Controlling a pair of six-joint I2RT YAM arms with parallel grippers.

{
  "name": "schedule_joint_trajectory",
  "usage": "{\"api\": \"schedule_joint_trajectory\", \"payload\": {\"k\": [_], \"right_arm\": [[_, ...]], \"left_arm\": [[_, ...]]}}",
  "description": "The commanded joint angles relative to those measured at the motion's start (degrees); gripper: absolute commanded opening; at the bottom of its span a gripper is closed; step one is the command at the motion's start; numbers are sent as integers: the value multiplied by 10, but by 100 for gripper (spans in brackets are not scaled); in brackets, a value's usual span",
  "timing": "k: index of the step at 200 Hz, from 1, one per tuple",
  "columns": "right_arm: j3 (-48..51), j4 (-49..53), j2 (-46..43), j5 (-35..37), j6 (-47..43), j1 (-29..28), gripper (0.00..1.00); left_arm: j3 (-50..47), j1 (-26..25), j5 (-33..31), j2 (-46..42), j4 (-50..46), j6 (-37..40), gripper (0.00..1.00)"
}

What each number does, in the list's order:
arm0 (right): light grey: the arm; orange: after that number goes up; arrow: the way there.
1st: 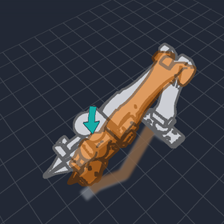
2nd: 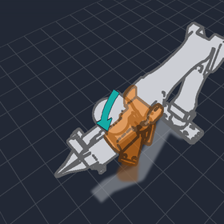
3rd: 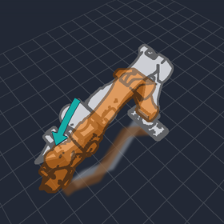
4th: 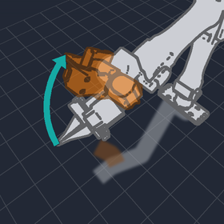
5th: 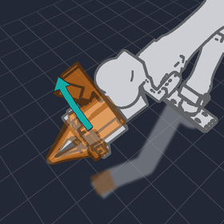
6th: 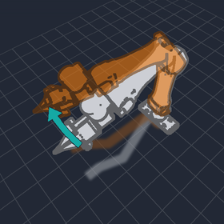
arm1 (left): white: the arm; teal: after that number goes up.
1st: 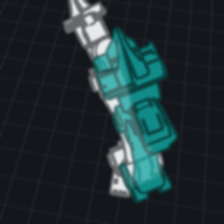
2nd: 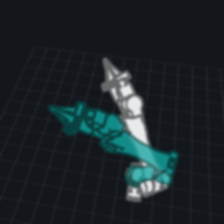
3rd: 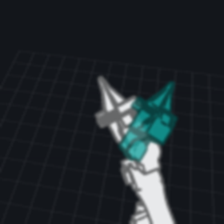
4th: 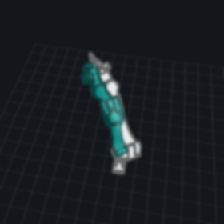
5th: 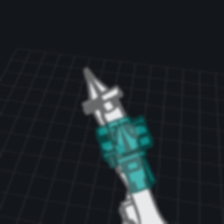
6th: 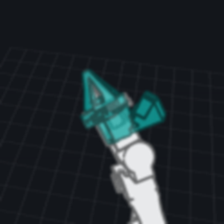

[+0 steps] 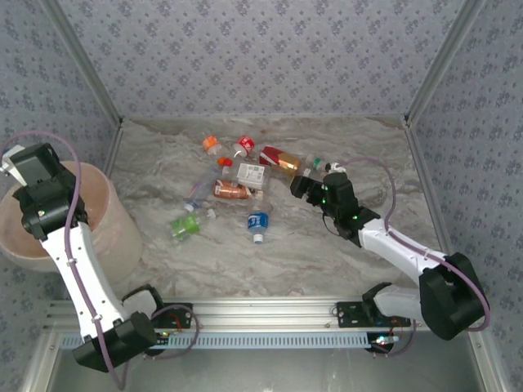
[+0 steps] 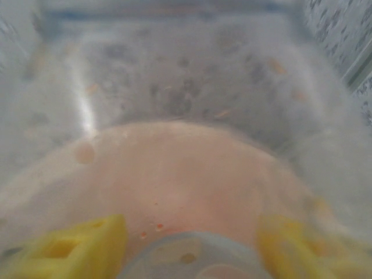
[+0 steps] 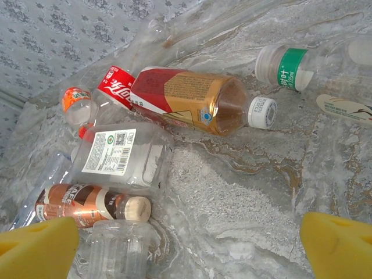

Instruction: Put the plastic bottles in the bin

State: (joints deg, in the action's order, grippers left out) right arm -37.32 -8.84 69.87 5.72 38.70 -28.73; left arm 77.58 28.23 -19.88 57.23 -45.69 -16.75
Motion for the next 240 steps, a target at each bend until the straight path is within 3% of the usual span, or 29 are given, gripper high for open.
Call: {"api": "schedule_joint_trajectory", "payload": {"k": [1,35,126,176,197,240], "right_arm": [[-9,-5,5,-5,9,4,100],[-9,-4,6,-3,9,4,100],[-15,13,9,-3,7,14,100],[-25,37,9,-19,-8,34,100],[-48,84,14,-41,-21,64,100],[-106,171,43,-84,-171,129,100]], "left_arm": [[-5,6,66,8,-13,-44,70],[15,6,74,29,-35,-57,85],[68,6,182,27,-45,-71,96],[81,4,261,0,-22,-96,98],[78,-39,284,-11,1,-111,98],[64,-184,287,-16,59,-122,98]]}}
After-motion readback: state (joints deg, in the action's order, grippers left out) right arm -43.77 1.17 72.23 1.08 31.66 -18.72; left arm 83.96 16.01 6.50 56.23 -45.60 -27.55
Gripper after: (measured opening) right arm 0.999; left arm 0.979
